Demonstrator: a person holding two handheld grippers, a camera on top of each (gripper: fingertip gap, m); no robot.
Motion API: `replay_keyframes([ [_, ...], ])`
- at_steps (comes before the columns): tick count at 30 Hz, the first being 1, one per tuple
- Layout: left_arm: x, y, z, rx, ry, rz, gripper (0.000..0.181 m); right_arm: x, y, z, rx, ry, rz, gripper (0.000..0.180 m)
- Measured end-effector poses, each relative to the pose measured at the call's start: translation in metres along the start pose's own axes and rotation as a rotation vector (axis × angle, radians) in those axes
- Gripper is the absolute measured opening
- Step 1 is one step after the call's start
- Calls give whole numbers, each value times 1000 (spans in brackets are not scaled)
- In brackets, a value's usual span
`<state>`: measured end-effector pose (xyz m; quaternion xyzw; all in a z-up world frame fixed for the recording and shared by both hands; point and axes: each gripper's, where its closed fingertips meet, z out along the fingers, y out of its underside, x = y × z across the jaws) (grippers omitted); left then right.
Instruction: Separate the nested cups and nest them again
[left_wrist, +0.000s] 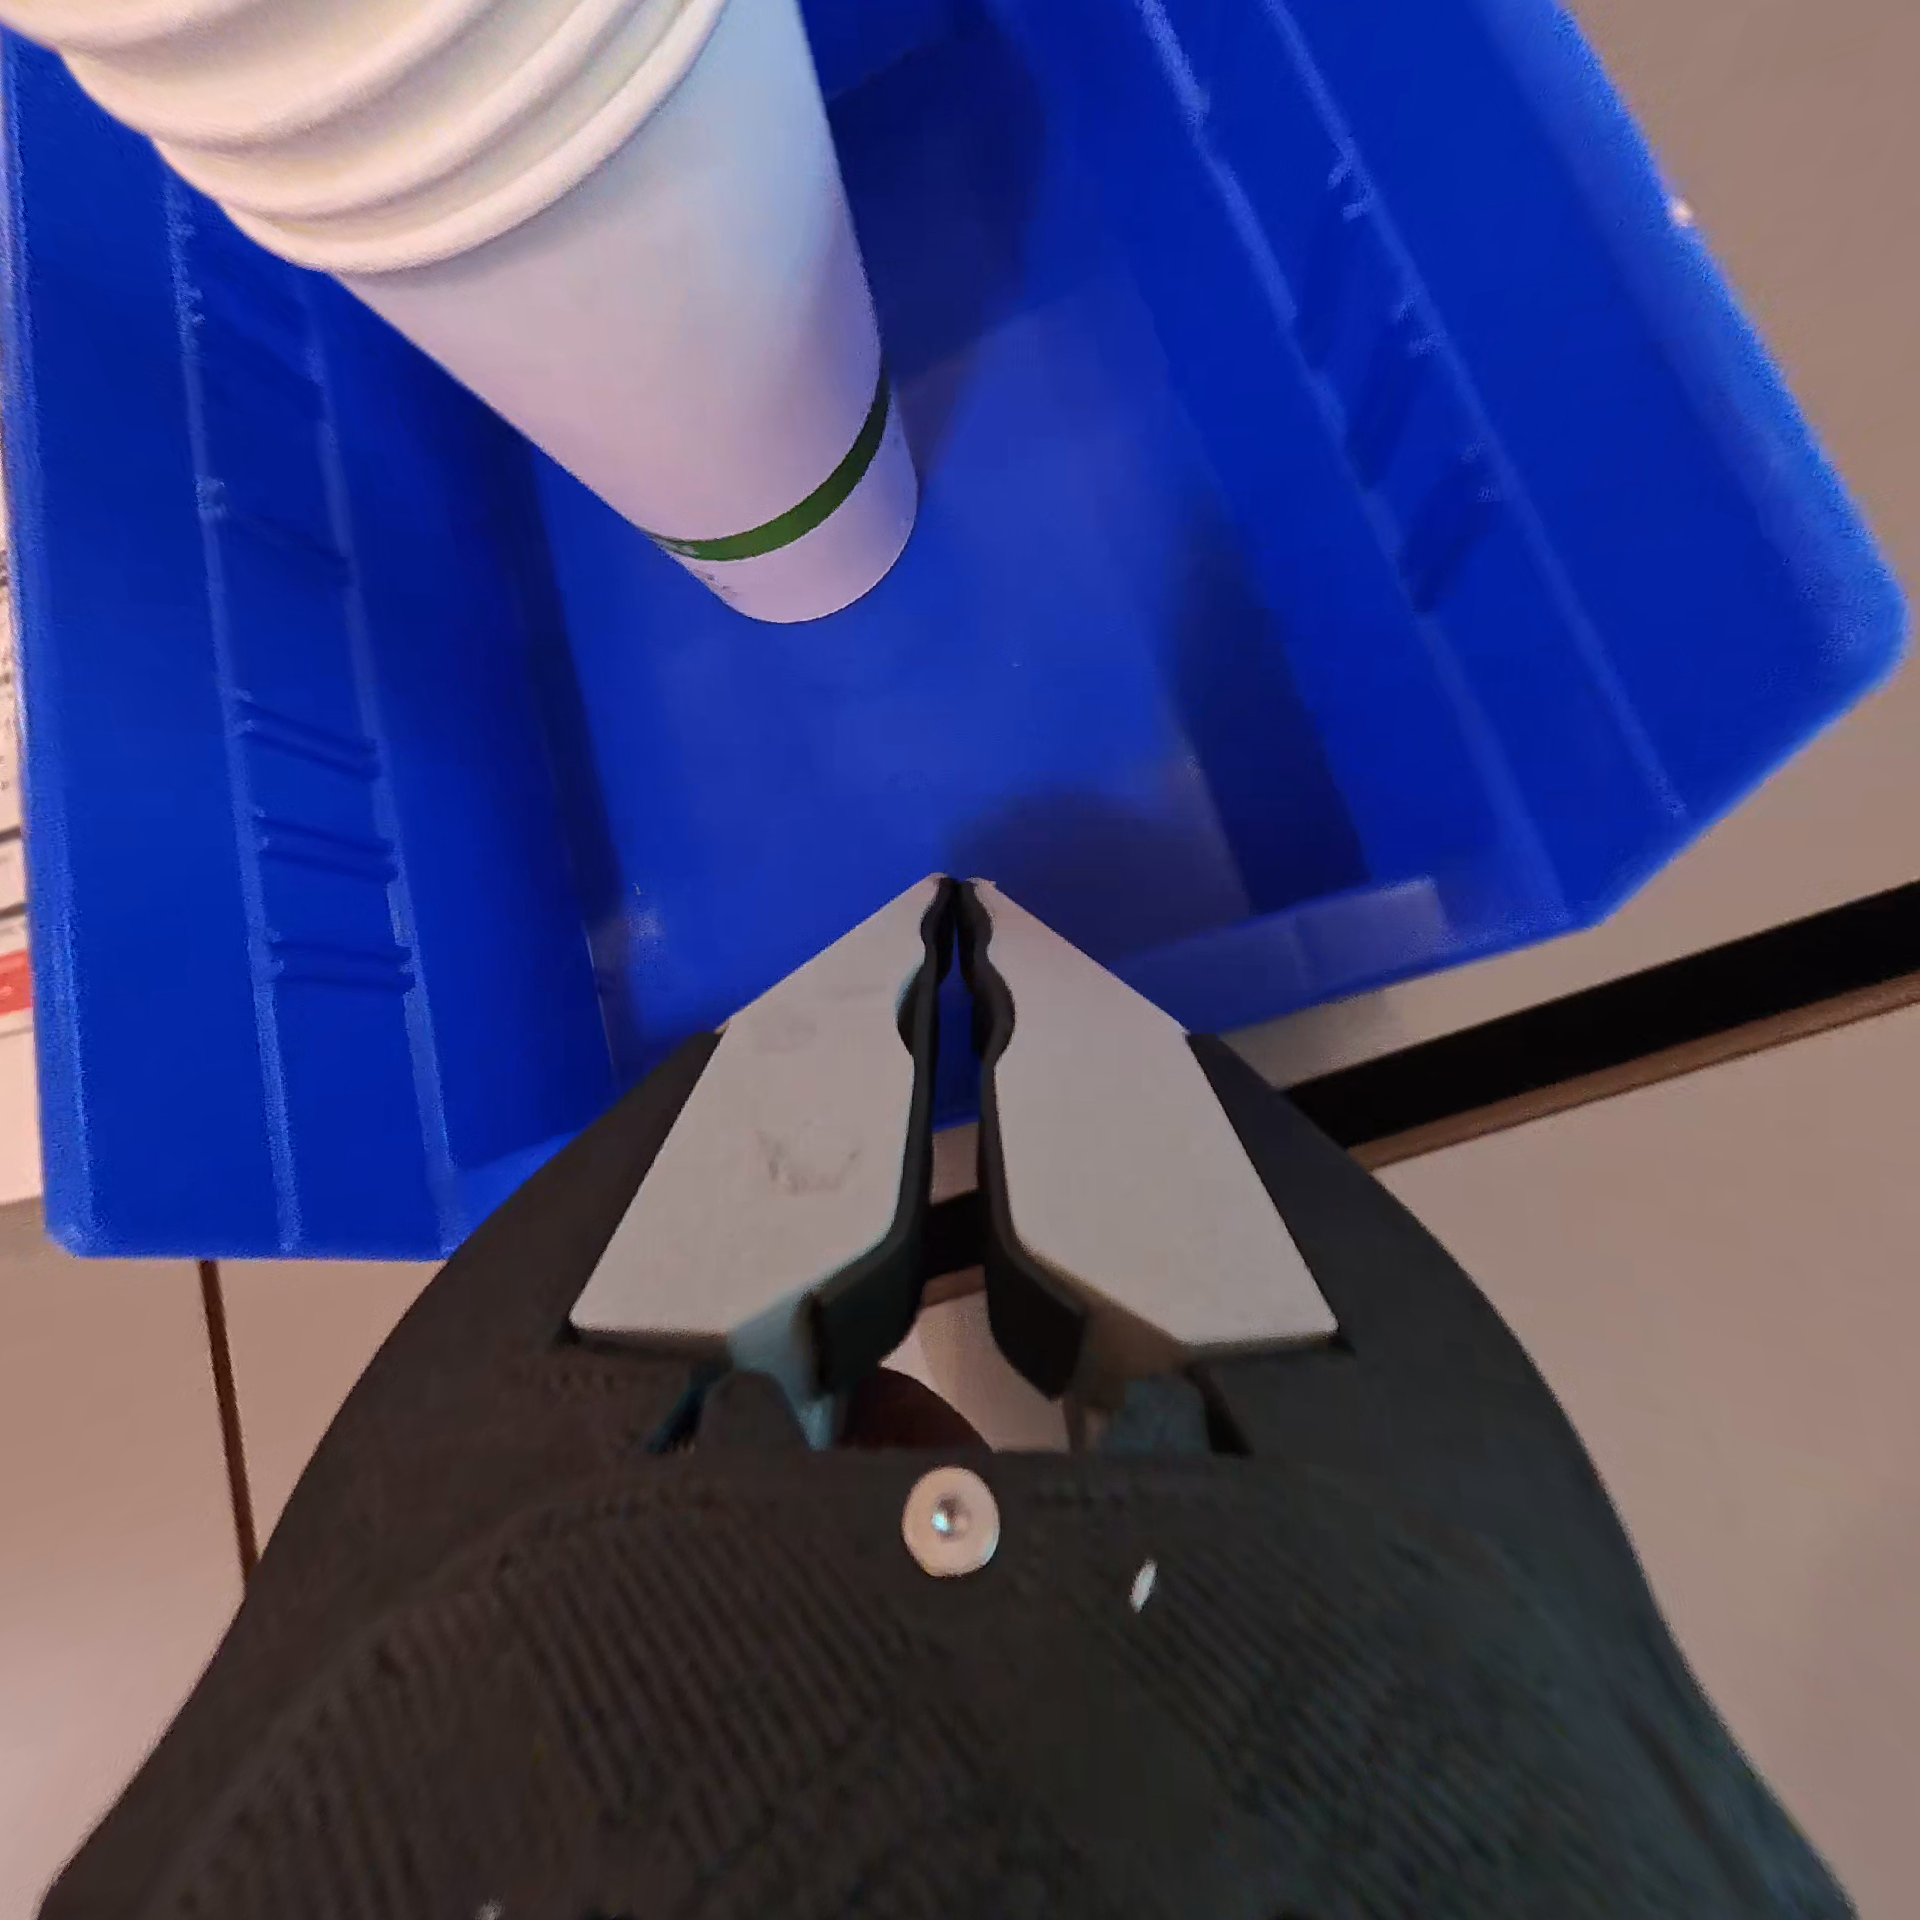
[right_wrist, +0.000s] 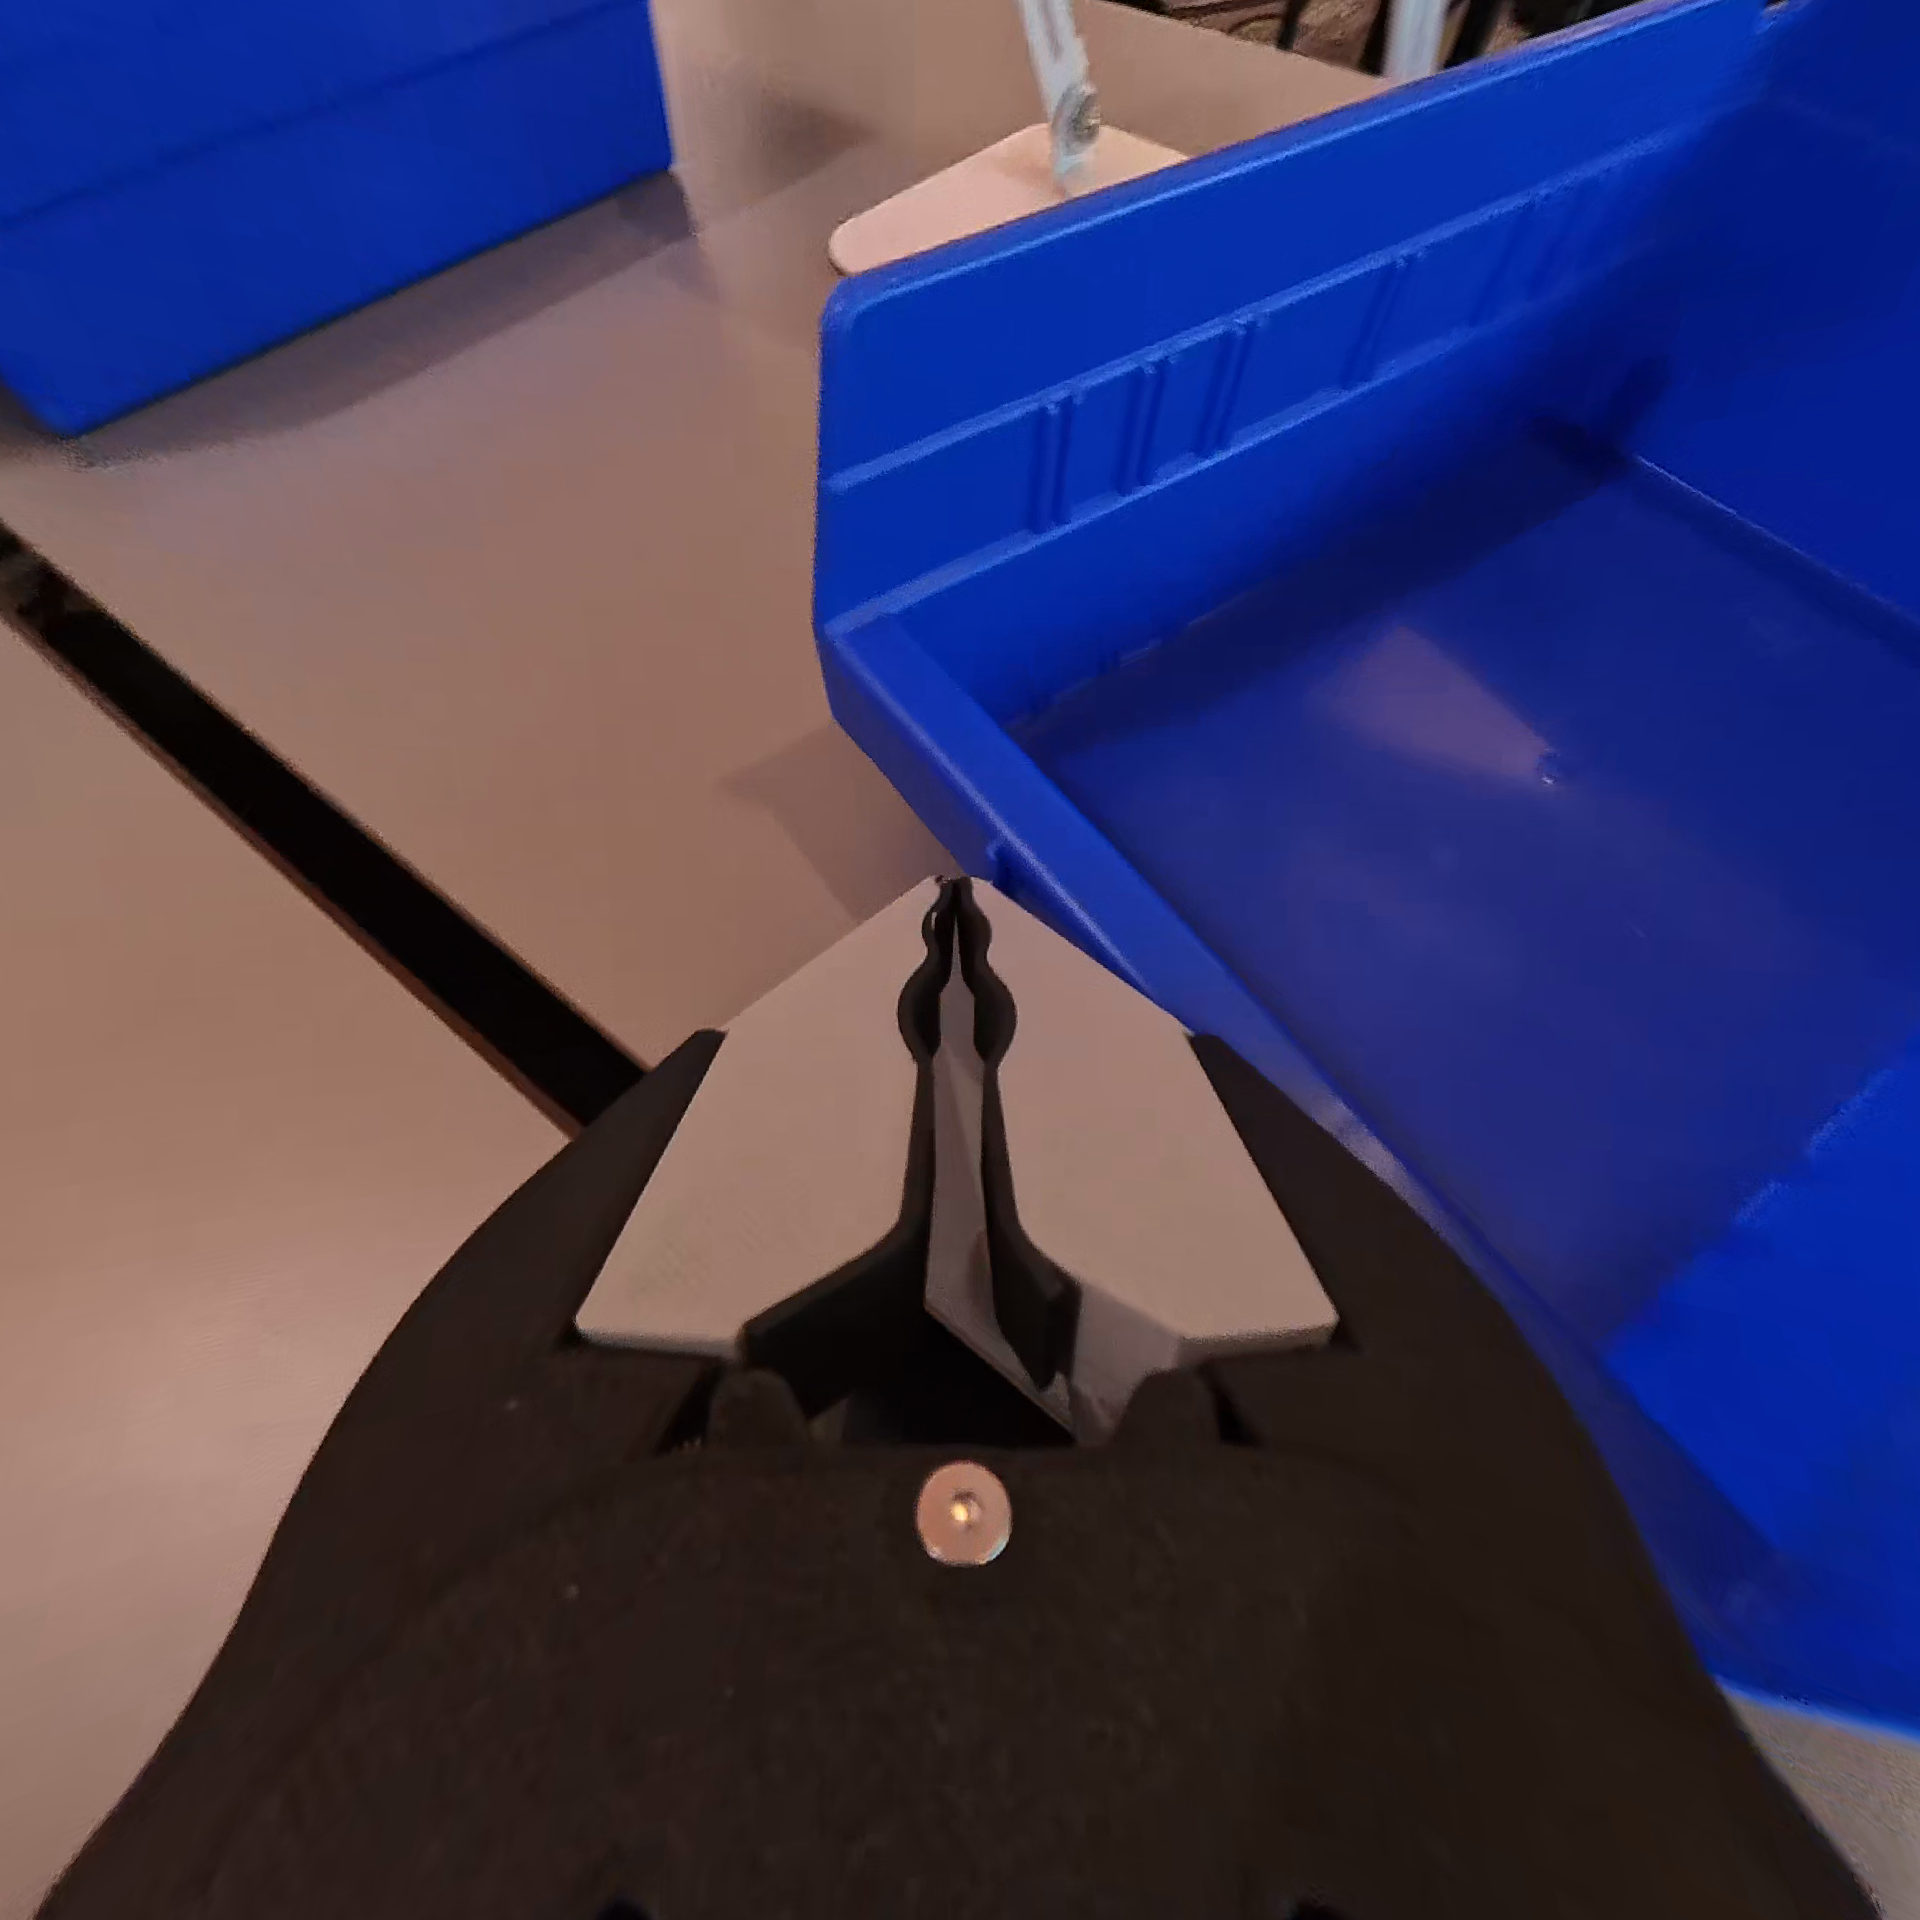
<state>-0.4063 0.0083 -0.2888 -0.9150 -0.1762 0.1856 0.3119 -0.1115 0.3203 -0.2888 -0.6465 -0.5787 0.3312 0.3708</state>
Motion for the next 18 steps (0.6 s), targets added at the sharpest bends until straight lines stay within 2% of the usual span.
replay_keyframes([
  [4,-13,11,-7,30,-45,-9,0,19,-2,-8,33,29,42,0],
  [7,-6,2,-21,127,-19,-41,0,1,-22,-18,137,-27,46,0],
  [11,14,-42,-52,350,17,-120,3,-34,-59,-15,254,-73,-7,3],
  [12,22,-57,-59,411,31,-136,21,-45,-69,-9,274,-89,-17,8],
  [13,31,-71,-65,464,49,-148,30,-56,-78,-2,281,-112,-20,11],
  [16,55,-111,-80,616,81,-141,35,-83,-105,21,308,-161,-3,29],
  [18,56,-137,-102,808,17,-147,26,-101,-120,35,338,-203,-11,30],
])
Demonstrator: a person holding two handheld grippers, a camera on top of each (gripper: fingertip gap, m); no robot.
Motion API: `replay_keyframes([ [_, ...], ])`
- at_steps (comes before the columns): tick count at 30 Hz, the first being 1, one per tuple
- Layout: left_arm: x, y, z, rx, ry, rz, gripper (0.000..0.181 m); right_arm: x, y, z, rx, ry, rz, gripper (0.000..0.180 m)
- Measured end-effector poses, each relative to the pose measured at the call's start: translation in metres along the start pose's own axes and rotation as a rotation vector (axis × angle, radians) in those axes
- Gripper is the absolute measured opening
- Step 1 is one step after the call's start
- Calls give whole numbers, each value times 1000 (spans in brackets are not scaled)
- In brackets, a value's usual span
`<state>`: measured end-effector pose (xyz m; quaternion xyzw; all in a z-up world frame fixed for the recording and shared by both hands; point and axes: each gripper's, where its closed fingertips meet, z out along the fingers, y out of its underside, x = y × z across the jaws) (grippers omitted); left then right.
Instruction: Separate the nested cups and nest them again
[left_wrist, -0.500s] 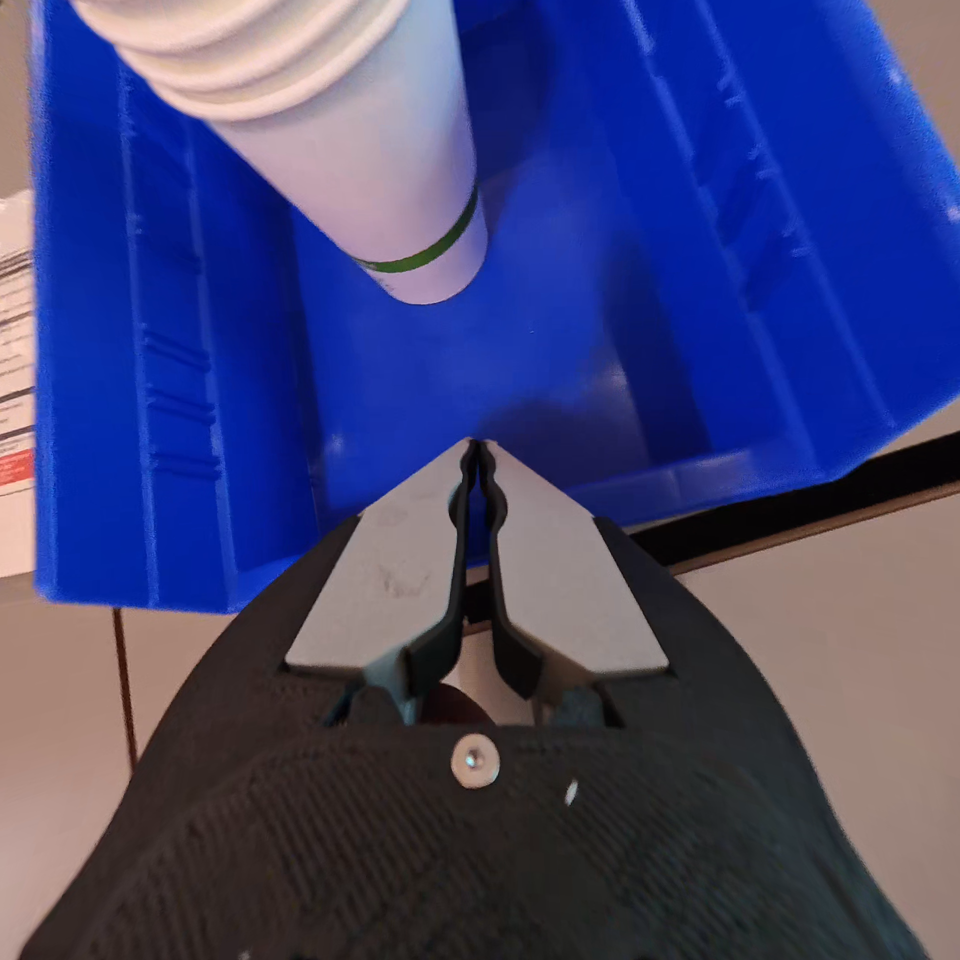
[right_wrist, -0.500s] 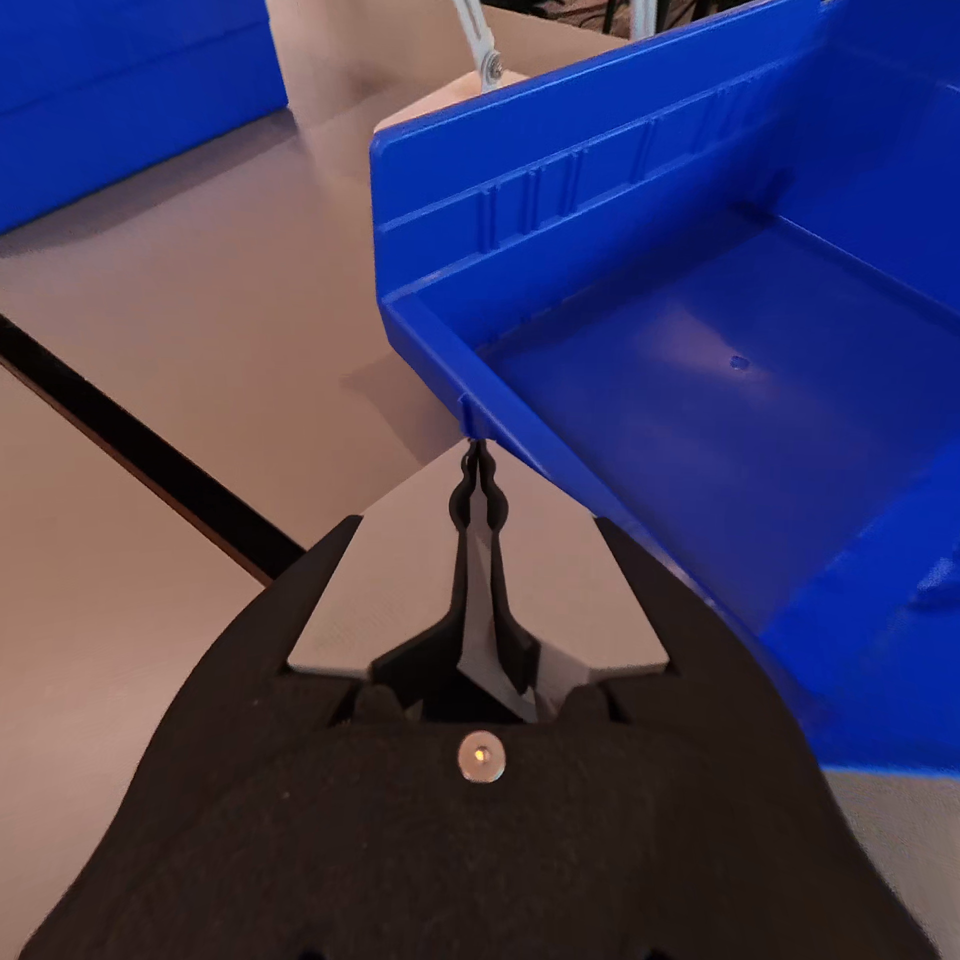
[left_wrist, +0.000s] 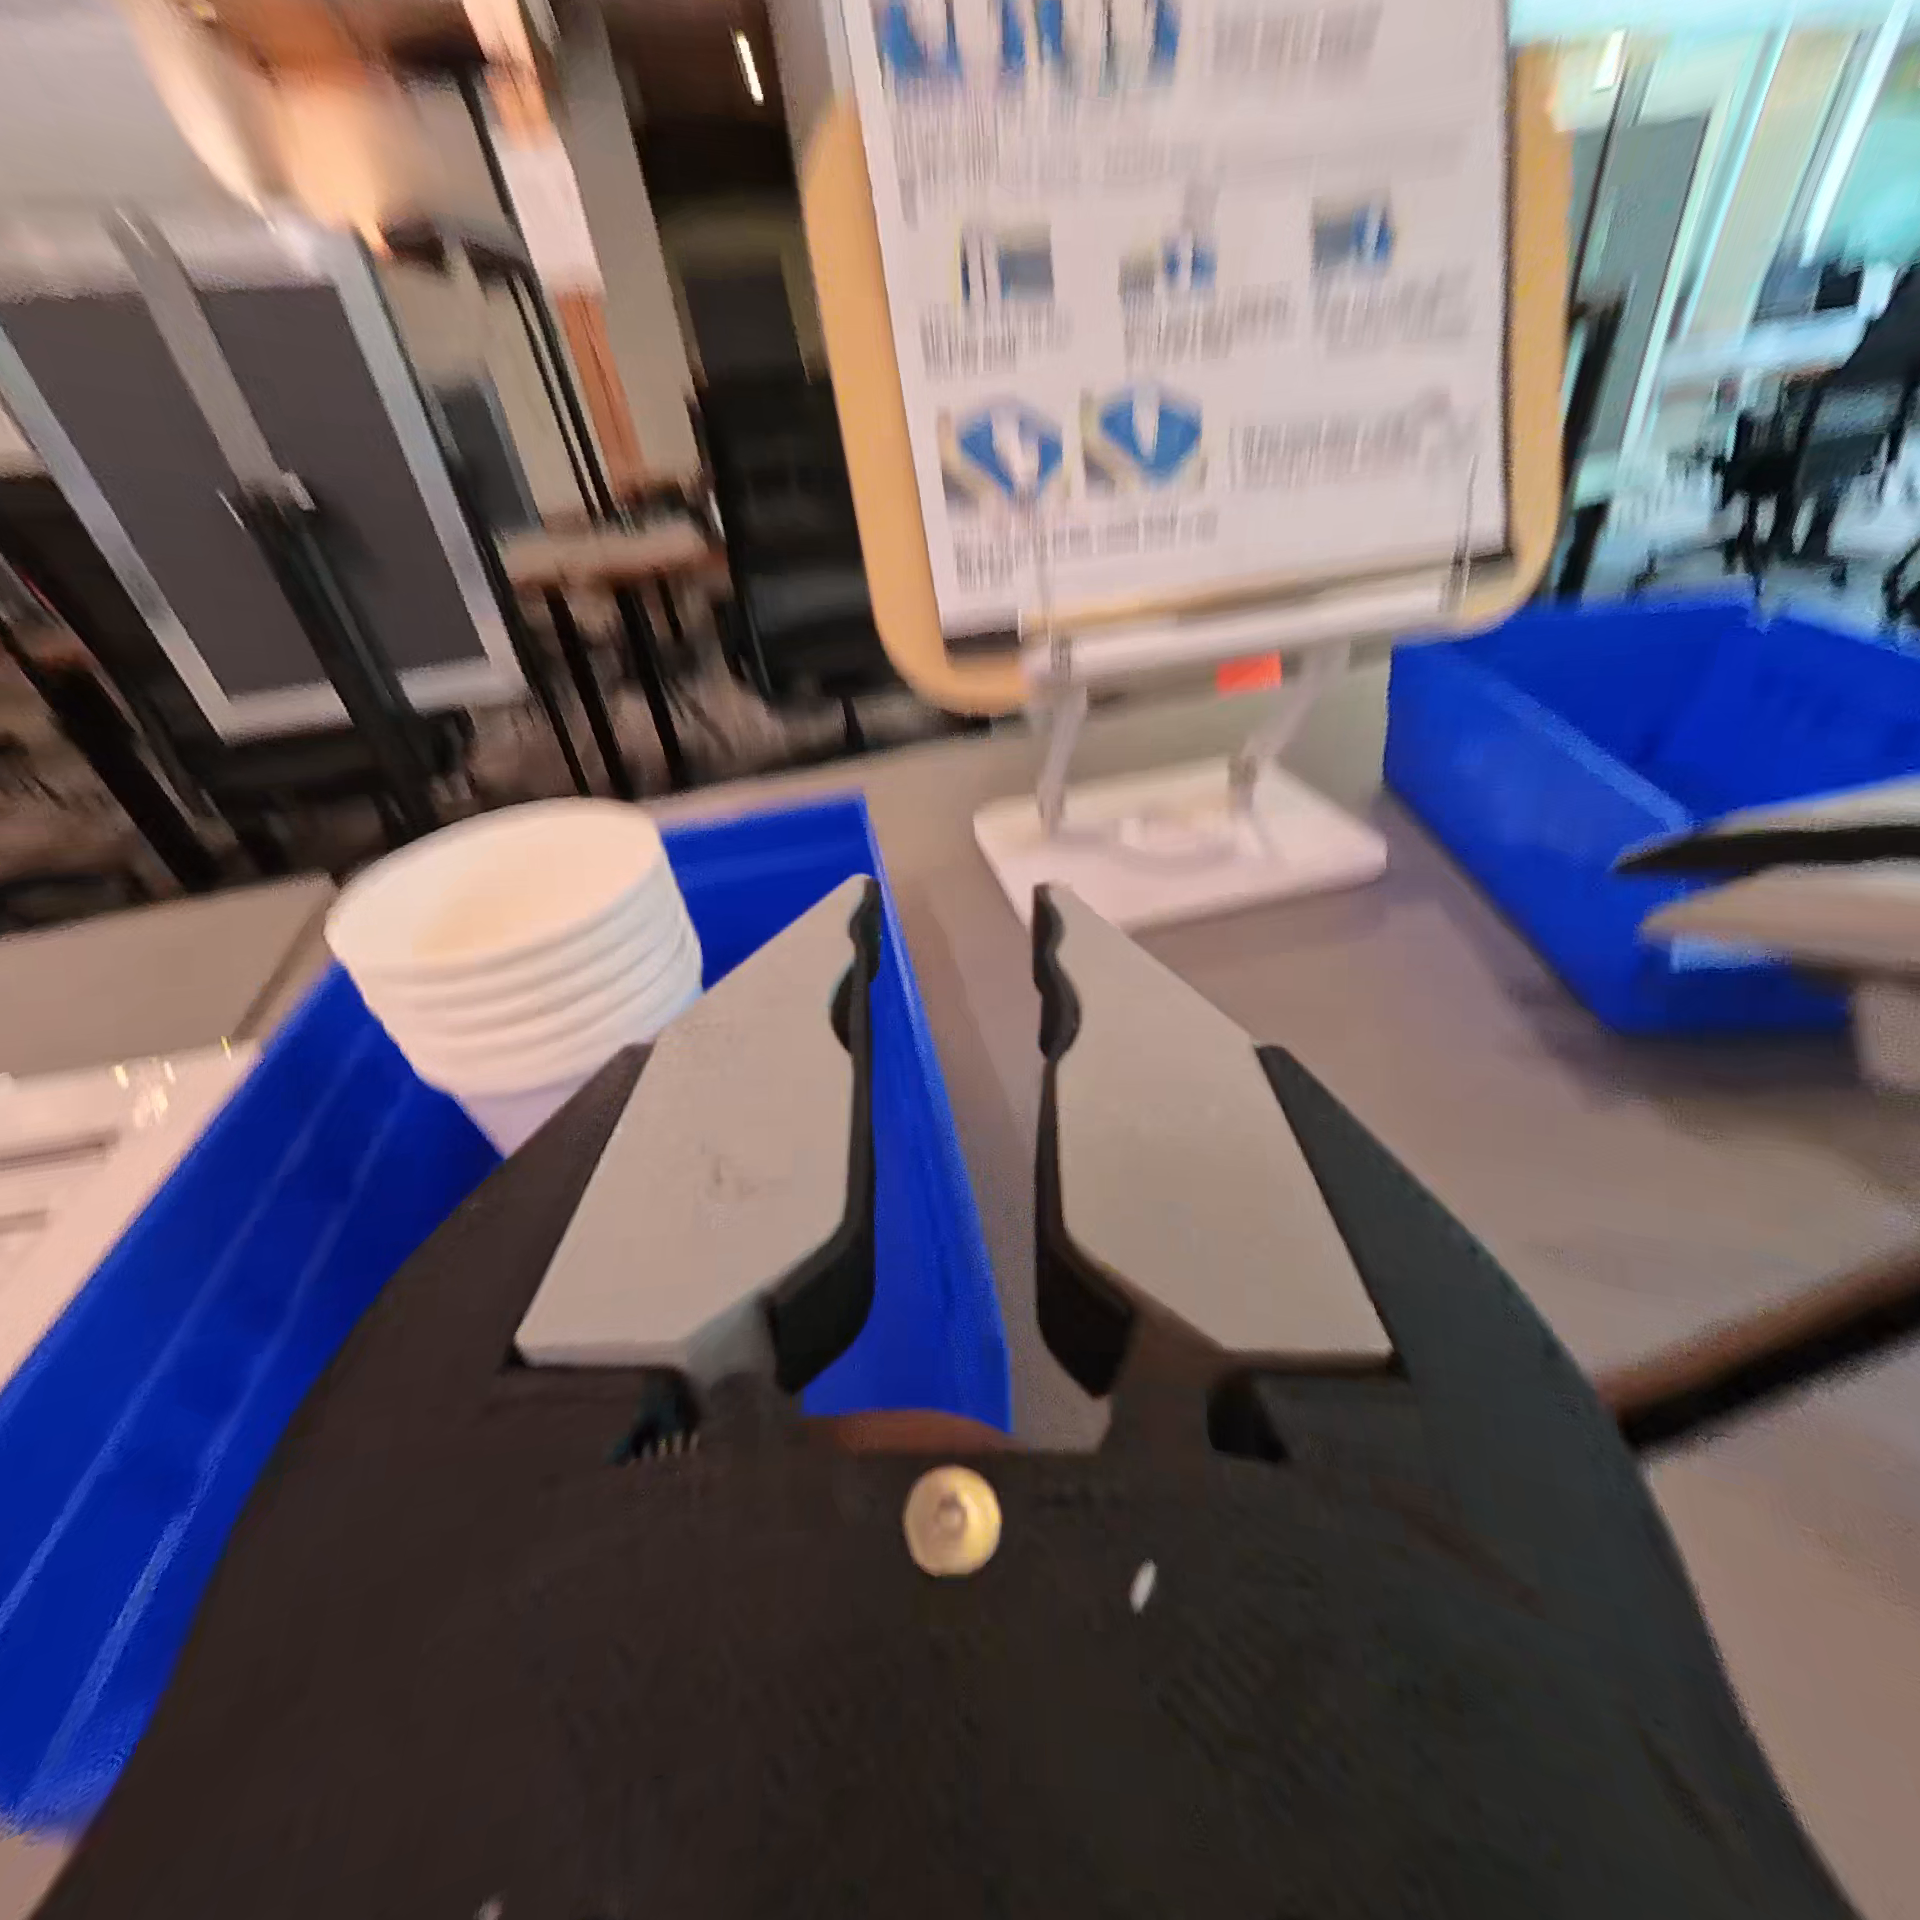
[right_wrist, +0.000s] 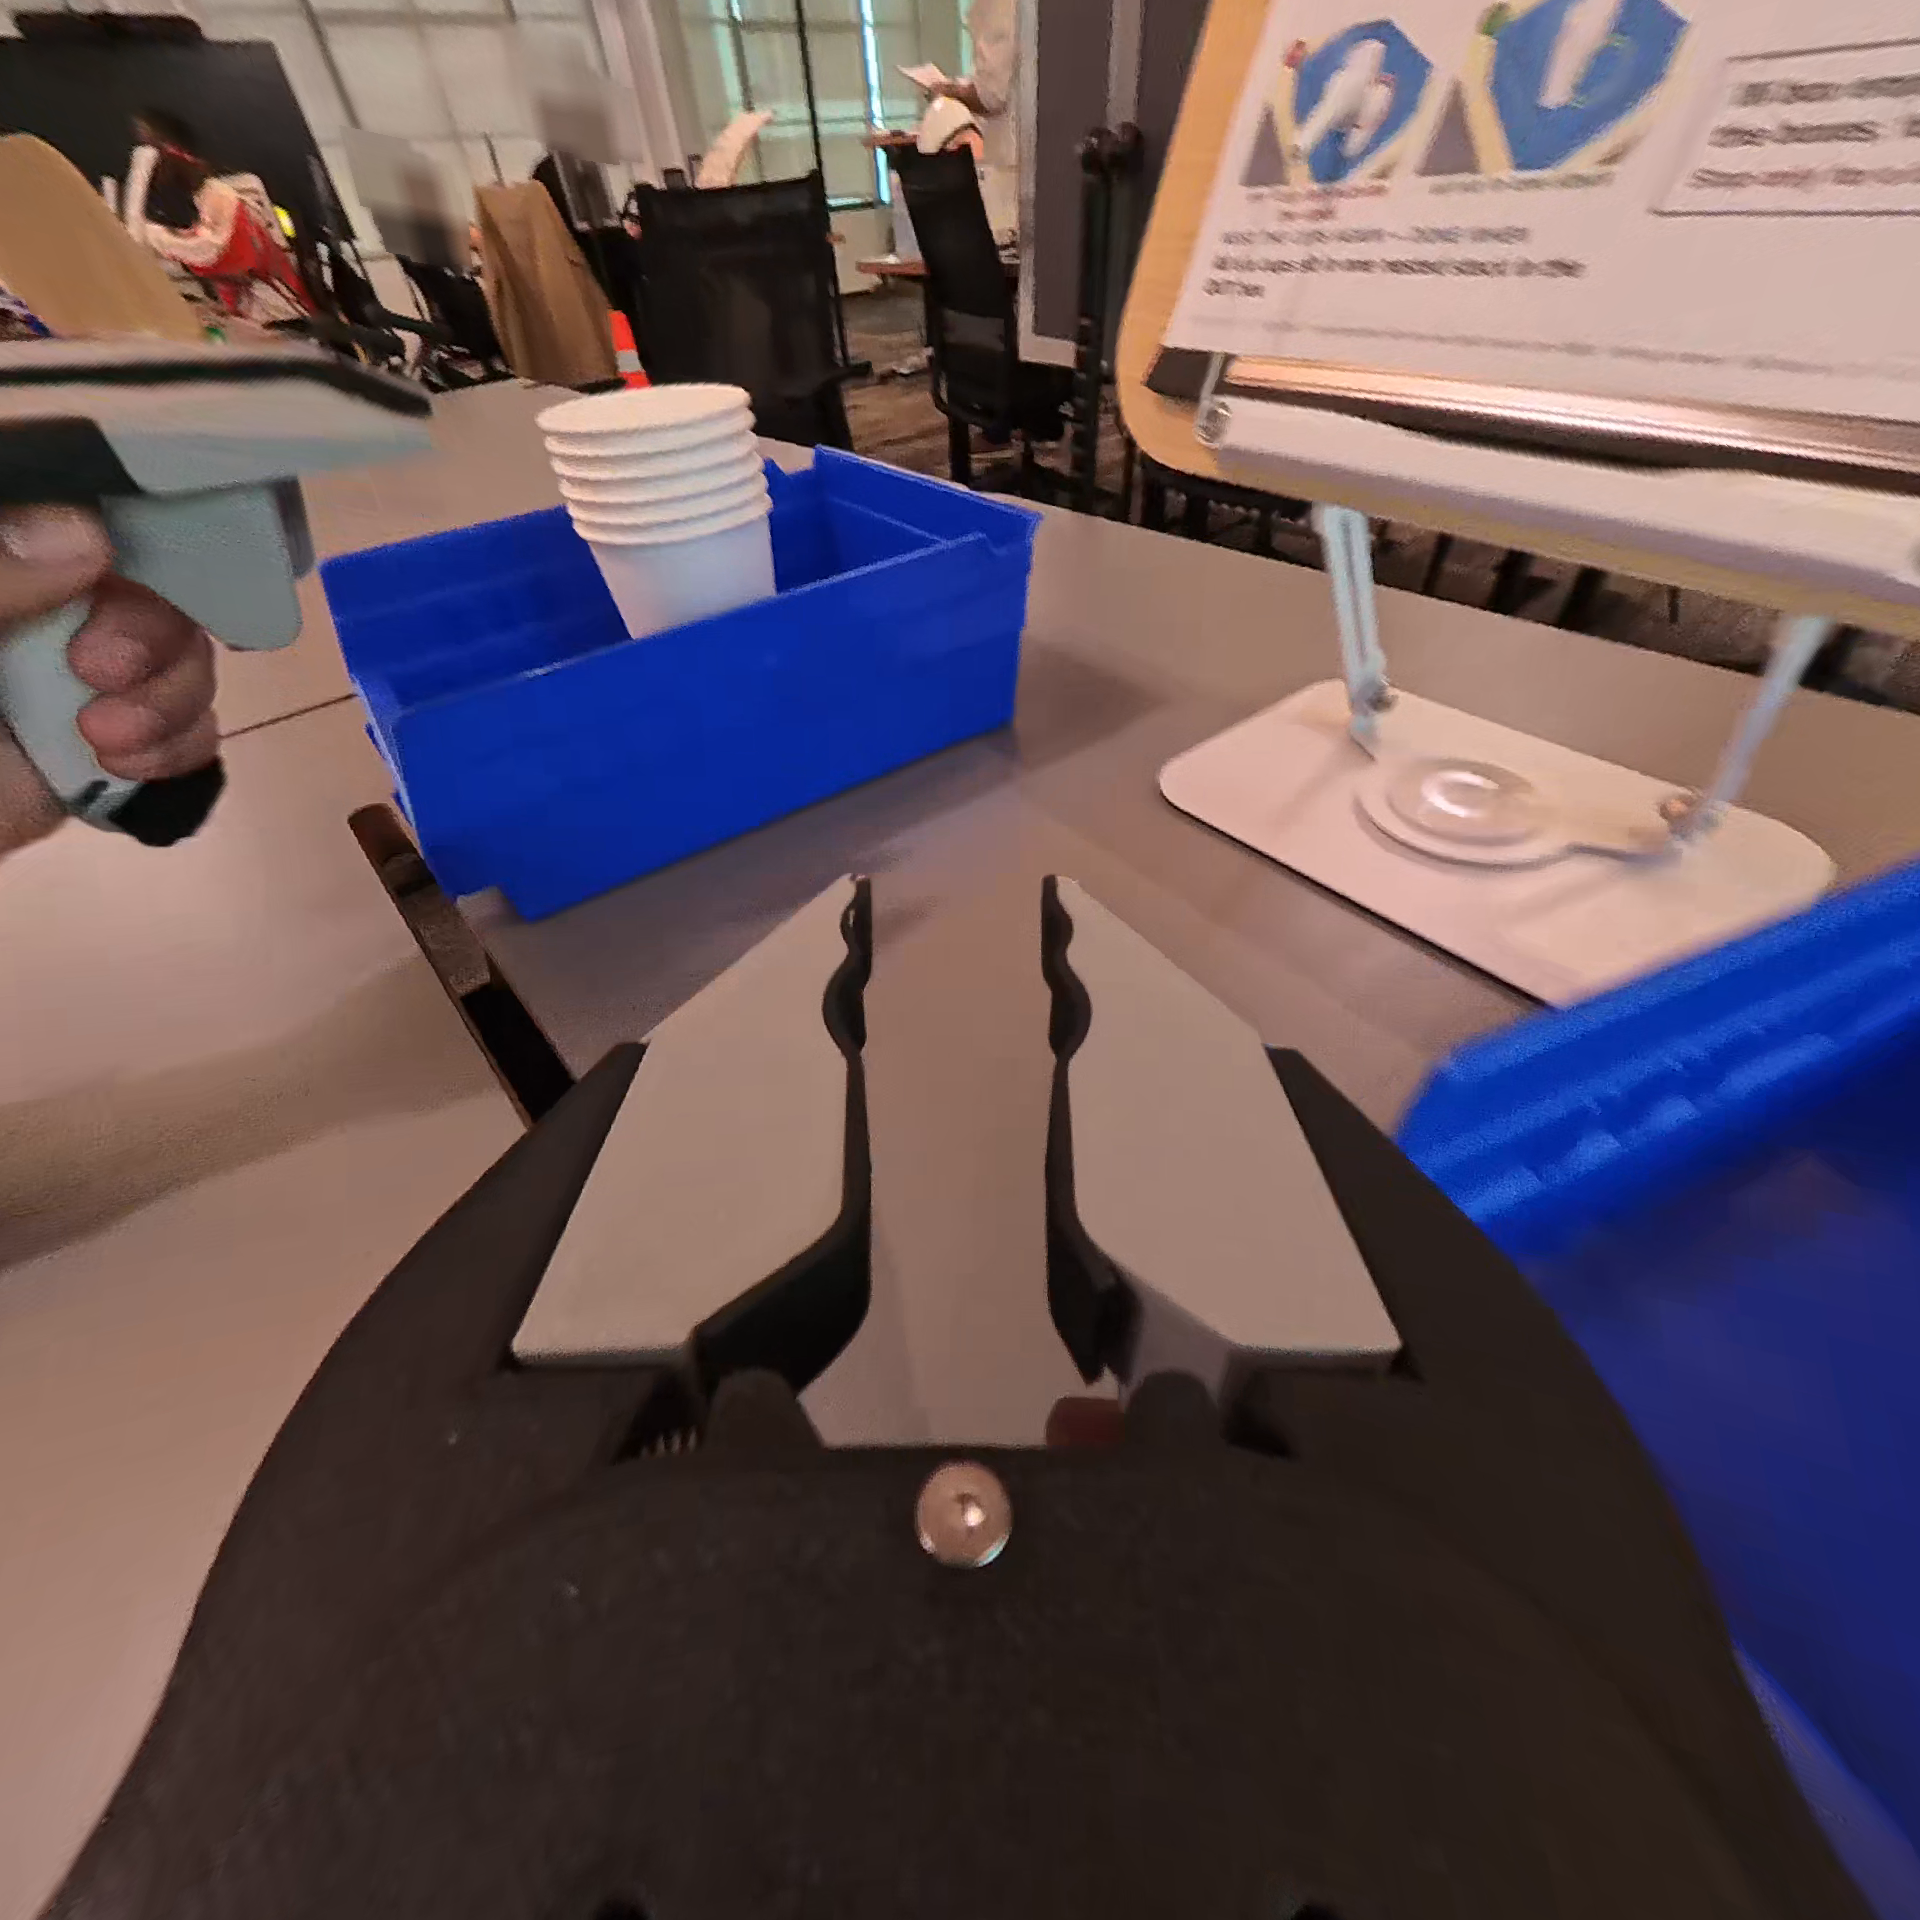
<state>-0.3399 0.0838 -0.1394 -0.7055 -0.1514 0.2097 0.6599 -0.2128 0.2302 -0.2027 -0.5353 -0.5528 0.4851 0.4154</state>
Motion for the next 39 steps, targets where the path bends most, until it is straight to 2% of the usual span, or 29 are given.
replay_keyframes([
  [3,18,-40,-3,255,19,-40,14,-9,-6,26,45,-27,-34,34],
  [5,41,-47,4,297,119,-88,16,-9,-4,39,66,-40,-29,36],
  [9,86,-34,30,255,261,-90,20,0,8,51,58,-31,-18,38],
  [13,103,1,54,199,279,-66,22,9,15,49,9,-22,-21,44],
  [14,105,10,59,151,289,-68,26,13,17,47,3,-3,-36,44],
  [15,107,15,61,76,306,-61,39,16,17,47,0,22,-54,45],
  [16,110,17,60,69,334,-36,46,19,16,47,-1,46,-72,45],
  [17,106,18,60,90,314,-41,45,22,15,47,2,71,-91,47],
  [23,109,38,64,26,356,-142,52,25,21,49,-24,149,-166,73],
  [28,113,52,69,-22,346,-85,52,22,22,47,-17,139,-137,74],
  [31,113,61,72,-59,345,-77,53,22,24,46,-30,140,-144,68],
  [39,113,75,76,-119,345,-69,63,22,28,48,-57,151,-163,68],
])
